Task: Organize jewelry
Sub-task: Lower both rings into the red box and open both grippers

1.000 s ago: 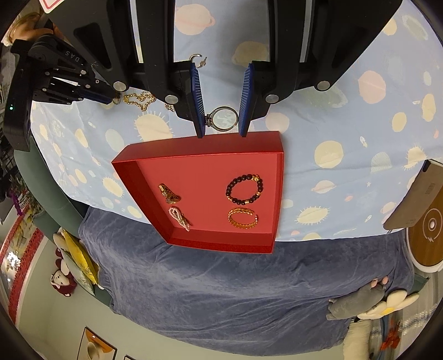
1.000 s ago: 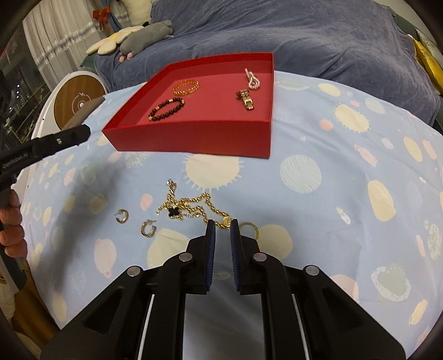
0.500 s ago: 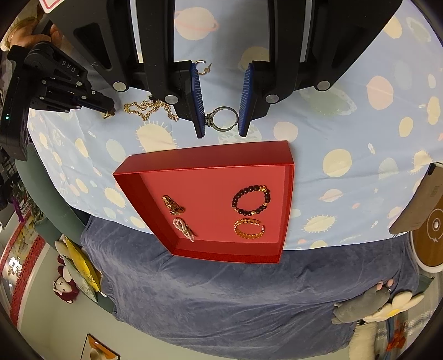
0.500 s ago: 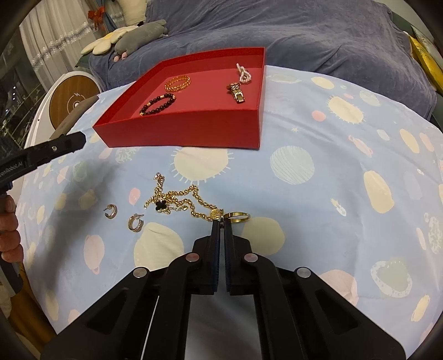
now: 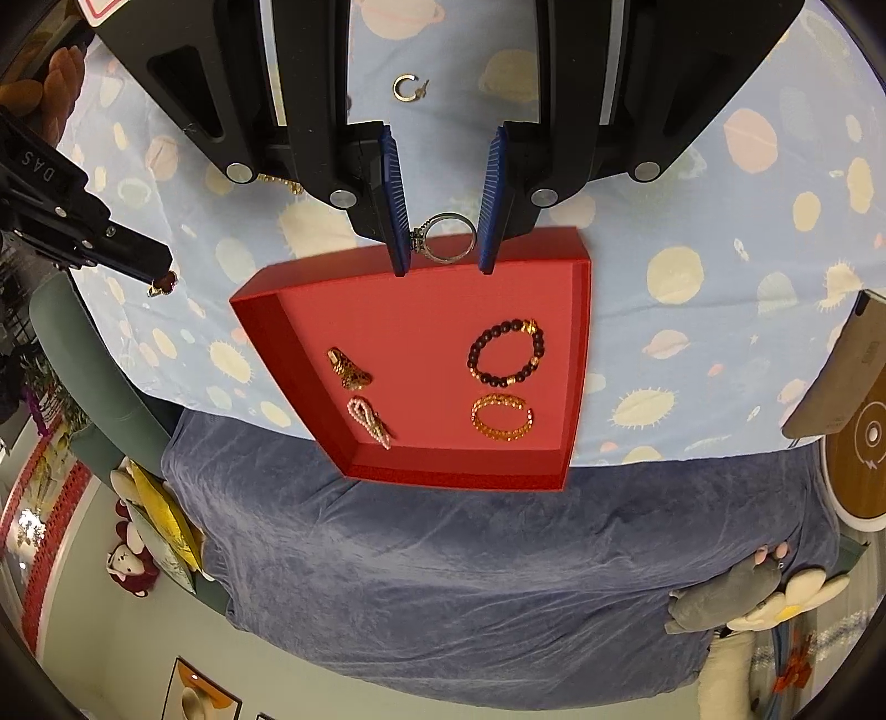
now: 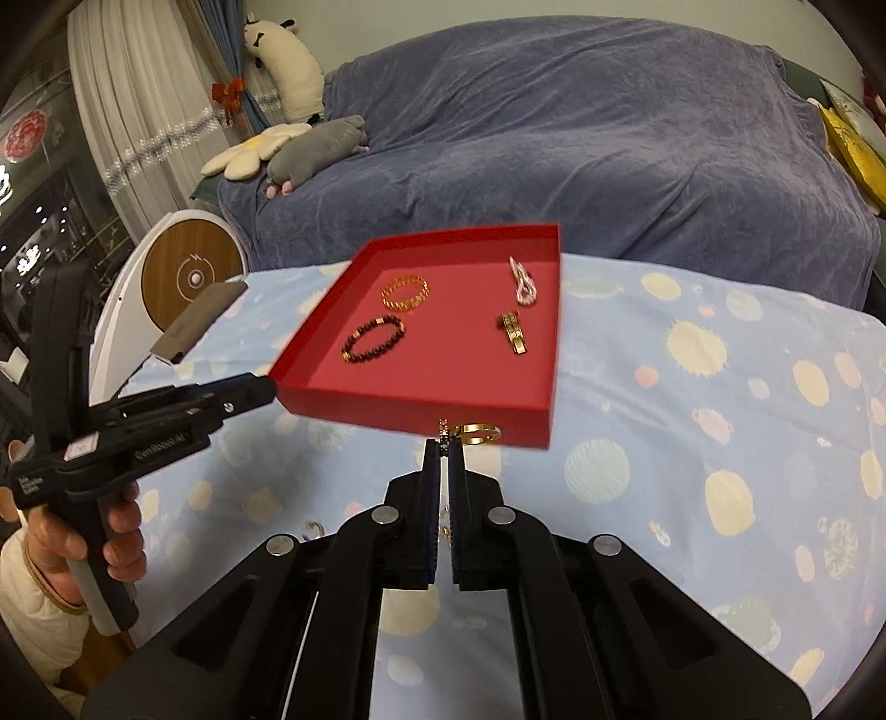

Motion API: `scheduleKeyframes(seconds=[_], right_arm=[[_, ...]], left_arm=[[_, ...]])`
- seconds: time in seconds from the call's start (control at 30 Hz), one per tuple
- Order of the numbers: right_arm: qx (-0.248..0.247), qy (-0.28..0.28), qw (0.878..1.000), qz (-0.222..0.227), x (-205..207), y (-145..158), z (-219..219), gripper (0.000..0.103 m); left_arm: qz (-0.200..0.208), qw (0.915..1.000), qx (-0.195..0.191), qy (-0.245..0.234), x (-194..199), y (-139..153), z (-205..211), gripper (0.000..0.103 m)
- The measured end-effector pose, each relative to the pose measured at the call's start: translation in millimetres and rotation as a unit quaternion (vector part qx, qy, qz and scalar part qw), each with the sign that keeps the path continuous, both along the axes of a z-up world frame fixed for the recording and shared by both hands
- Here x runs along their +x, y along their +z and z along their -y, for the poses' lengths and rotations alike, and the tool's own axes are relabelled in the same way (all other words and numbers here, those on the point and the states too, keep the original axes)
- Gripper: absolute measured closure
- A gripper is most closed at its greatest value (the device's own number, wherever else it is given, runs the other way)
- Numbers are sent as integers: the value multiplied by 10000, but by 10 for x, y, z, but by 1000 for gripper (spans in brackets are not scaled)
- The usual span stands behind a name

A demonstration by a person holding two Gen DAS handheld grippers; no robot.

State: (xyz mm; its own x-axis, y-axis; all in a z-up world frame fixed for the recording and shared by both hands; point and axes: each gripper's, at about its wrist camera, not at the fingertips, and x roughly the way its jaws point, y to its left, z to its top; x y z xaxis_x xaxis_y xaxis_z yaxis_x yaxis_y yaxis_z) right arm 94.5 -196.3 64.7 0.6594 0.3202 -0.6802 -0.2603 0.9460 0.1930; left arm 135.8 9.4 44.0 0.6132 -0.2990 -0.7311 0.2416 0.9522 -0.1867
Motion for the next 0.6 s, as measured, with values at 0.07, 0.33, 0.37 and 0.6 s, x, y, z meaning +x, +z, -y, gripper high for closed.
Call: scheduleKeyframes(seconds=[0.07, 0.33, 0.37, 0.6], right_arm=[[0, 49, 10000, 60, 182, 60, -58, 101], [-53, -180, 9998, -108, 824, -194, -217, 86], [-42, -274, 9996, -72, 839, -194, -193, 78], [110, -400, 9989, 235, 467, 73, -1, 60]], left_arm=[[94, 9999, 93, -1, 123, 44, 24, 82], [-305, 9995, 65, 106, 720, -164, 82, 70], [-359, 9992, 27, 178, 747, -180, 63, 58], [-35, 9984, 24, 559, 555, 29, -147, 42]])
